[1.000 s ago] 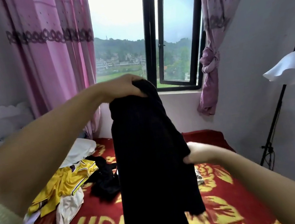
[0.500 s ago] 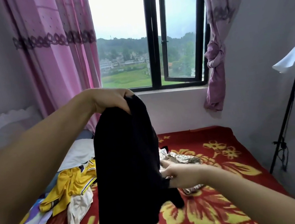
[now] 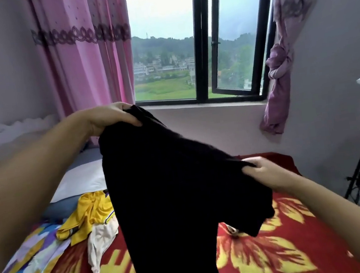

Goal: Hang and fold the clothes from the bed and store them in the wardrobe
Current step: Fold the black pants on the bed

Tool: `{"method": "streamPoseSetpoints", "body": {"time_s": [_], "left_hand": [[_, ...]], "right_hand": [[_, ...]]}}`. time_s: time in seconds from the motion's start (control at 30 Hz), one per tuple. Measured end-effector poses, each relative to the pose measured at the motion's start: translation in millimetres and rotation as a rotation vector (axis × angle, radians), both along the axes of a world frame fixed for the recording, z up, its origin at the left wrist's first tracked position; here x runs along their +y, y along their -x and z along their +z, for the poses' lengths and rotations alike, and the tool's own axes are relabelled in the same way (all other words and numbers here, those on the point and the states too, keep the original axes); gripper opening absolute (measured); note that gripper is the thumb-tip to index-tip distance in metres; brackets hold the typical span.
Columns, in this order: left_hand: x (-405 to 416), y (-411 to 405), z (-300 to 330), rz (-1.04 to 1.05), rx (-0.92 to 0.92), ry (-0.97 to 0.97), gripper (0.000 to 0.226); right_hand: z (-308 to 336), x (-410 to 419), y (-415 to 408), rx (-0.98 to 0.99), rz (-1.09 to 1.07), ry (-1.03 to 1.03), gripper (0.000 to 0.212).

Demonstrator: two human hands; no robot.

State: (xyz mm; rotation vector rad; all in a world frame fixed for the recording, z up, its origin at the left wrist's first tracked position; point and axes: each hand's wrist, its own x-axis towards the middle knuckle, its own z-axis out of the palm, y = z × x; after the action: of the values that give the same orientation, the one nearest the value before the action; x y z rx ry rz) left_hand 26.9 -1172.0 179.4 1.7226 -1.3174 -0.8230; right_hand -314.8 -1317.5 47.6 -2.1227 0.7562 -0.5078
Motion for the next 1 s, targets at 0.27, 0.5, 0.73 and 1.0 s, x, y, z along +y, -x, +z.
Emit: {"method": "streamPoseSetpoints", "body": {"time_s": [0.27,0.5,0.73,1.0], "left_hand": [[-17.0,23.6,0.0,-0.298,-0.005,0.004,0.022],[-17.0,27.1,-0.4,-0.388,-0.004,-0.029,0.04],[-5.8,30.1,3.2,-0.295,-0.031,-0.119,0.054],[8.1,5.8,8.6,-0.047,-0.003,-0.063,0.027]], "right_hand": [[-8.3,93.5,-27.5,0.764,0.889,0.131,0.019],[-16.5,63.1,-46.5,0.278,0.256,0.182,0.064],[-27.3,70.3,-107.0,-0.252,0.062,0.117,0.012],[-28.7,40.9,-76.4,-0.265,0.043,-0.129,0.016]]}}
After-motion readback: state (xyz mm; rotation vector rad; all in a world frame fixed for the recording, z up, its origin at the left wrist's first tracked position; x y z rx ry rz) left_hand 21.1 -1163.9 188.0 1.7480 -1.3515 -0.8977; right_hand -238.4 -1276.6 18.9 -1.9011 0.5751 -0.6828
